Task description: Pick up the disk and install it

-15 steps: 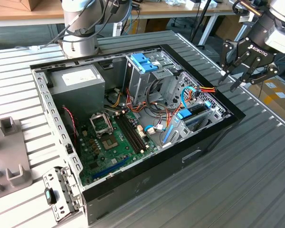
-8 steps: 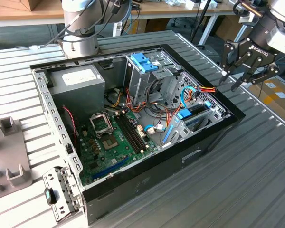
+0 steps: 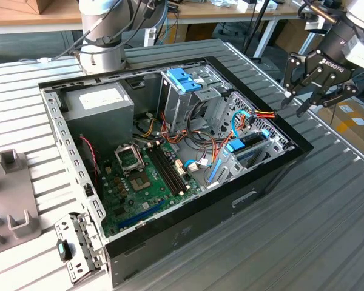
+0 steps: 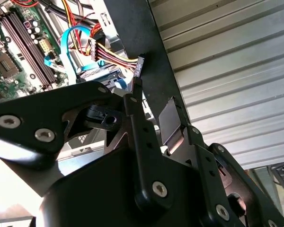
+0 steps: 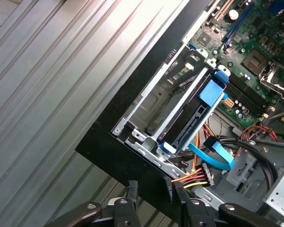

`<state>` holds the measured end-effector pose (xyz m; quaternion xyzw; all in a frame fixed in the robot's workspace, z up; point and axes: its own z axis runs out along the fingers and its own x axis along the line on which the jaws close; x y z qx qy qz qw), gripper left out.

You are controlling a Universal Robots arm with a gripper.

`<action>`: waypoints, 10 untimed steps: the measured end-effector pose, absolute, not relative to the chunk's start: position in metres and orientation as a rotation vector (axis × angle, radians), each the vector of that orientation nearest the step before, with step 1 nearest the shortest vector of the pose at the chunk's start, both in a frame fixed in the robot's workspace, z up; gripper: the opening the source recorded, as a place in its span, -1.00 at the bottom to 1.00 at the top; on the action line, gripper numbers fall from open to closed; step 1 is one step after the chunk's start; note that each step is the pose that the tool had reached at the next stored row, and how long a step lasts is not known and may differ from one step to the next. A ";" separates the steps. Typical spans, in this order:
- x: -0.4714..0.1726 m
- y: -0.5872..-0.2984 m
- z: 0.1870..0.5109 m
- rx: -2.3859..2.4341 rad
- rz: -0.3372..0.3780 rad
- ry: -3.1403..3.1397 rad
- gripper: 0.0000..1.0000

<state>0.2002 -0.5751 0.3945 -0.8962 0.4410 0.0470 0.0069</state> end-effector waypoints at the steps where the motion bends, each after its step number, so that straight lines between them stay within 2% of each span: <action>1: 0.201 -0.575 0.394 -2.808 0.147 1.370 -0.15; 10: 0.204 -0.574 0.390 -2.840 0.148 1.309 -0.15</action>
